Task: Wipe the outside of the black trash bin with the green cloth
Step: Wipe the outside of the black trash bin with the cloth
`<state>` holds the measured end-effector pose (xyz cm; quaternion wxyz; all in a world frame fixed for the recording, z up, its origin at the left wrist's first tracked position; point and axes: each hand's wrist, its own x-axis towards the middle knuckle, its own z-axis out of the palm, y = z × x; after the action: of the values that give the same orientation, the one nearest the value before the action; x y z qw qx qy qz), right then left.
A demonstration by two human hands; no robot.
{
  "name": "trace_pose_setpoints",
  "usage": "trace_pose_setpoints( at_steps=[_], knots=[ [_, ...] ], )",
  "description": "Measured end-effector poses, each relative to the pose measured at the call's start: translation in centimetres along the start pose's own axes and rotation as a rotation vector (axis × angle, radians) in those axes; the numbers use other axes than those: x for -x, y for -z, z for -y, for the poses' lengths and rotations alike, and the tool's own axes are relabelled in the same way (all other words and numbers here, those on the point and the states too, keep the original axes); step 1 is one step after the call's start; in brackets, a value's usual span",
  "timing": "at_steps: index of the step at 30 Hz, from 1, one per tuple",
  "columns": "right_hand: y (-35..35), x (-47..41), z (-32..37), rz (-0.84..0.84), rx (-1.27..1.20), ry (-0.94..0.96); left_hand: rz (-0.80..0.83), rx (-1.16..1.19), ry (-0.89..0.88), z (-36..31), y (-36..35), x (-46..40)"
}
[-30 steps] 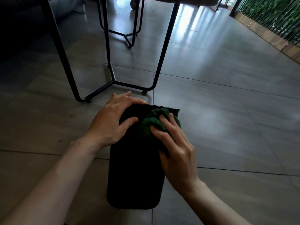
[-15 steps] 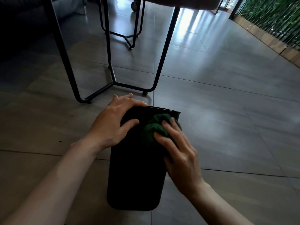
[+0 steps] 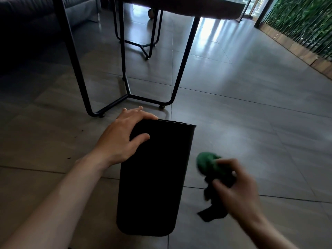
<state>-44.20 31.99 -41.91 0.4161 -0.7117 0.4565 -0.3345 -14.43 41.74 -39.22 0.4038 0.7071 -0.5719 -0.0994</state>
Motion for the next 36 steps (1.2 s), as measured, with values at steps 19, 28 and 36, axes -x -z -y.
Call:
trace_pose_setpoints(
  at_steps=[19, 28, 36],
  knots=[
    [-1.0, -11.3, 2.3, 0.478, 1.031, 0.401, 0.001, 0.171, 0.11, 1.1, 1.3, 1.6],
    [-0.9, -9.8, 3.0, 0.496, 0.96, 0.516, -0.073, 0.144, 0.082, 1.4, 2.0, 2.4],
    [-1.5, -9.9, 8.0, 0.501, 1.091, 0.386, -0.064, 0.027, -0.144, -0.9, -0.5, 2.0]
  ],
)
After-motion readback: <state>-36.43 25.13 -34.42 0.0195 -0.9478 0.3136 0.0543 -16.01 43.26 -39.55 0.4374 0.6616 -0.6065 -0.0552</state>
